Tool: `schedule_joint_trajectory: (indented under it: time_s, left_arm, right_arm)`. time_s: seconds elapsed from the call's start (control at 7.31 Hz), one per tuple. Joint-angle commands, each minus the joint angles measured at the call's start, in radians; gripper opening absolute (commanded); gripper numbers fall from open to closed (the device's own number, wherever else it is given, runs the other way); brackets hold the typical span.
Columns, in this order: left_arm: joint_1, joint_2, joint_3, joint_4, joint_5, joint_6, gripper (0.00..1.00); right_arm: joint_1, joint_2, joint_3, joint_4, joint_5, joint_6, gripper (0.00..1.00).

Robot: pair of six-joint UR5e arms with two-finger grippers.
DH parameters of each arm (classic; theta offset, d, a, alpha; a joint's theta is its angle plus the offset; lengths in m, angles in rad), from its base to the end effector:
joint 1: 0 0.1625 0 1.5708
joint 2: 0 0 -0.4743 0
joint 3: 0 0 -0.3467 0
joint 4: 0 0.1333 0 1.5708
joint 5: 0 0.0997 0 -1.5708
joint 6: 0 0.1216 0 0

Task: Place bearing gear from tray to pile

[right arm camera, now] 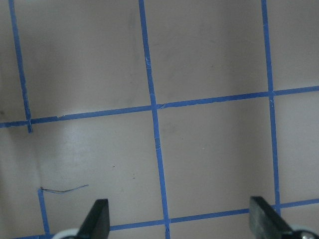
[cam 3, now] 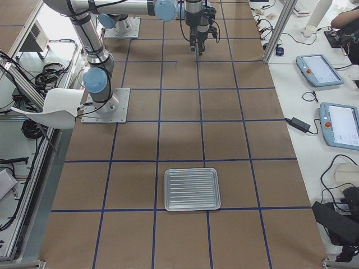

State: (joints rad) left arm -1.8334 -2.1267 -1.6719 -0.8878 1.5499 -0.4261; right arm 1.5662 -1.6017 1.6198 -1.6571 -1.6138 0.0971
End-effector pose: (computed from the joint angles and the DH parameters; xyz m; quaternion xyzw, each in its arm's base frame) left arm -0.2941 -0.5709 0.2347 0.0815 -0.9965 0.0087 0.0142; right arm 0.1261 -0.4403 0.5159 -0.0515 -0.9979 0.0350 0.0199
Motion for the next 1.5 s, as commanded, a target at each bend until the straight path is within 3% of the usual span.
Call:
schedule_joint_trajectory:
  time_s: [0.0,0.27,0.55,0.82,1.37]
  left_arm:
    - [0.101,0.063,0.011,-0.09,-0.005,0.112,0.09]
    - [0.24,0.163,-0.008,-0.219,0.033,0.359,0.09]
    - [0.462,0.237,-0.046,-0.302,0.175,0.792,0.09]
    - [0.699,0.283,-0.162,-0.239,0.174,1.09,0.09]
    - [0.92,0.289,-0.378,-0.02,0.098,1.236,0.09]
  right_arm:
    - [0.0,0.002,0.0,-0.001,-0.002,0.0,1.0]
    - [0.0,0.0,0.0,0.0,-0.002,-0.005,1.0]
    - [0.0,0.002,0.0,0.0,-0.002,-0.002,1.0]
    - [0.0,0.0,0.0,0.0,-0.002,-0.007,1.0]
    - [0.0,0.002,0.0,0.0,0.0,-0.004,1.0]
